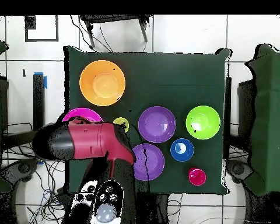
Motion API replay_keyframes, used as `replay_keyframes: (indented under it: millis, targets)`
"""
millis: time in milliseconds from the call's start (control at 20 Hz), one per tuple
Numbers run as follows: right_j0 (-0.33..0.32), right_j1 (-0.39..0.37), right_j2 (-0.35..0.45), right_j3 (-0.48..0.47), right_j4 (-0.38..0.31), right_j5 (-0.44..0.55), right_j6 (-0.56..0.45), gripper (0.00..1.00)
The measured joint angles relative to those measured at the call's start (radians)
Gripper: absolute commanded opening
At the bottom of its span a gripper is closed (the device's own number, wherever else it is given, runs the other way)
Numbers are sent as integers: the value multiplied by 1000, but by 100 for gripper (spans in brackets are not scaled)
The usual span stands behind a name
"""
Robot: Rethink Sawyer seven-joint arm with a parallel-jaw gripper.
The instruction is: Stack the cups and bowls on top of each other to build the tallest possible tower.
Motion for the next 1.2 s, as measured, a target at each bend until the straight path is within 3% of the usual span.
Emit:
replay_keyframes:
  millis: [700,1200]
  targets:
    - [-1,168,-62,-253,42,0,9,100]
    - [8,266,-67,-384,82,0,18,100]
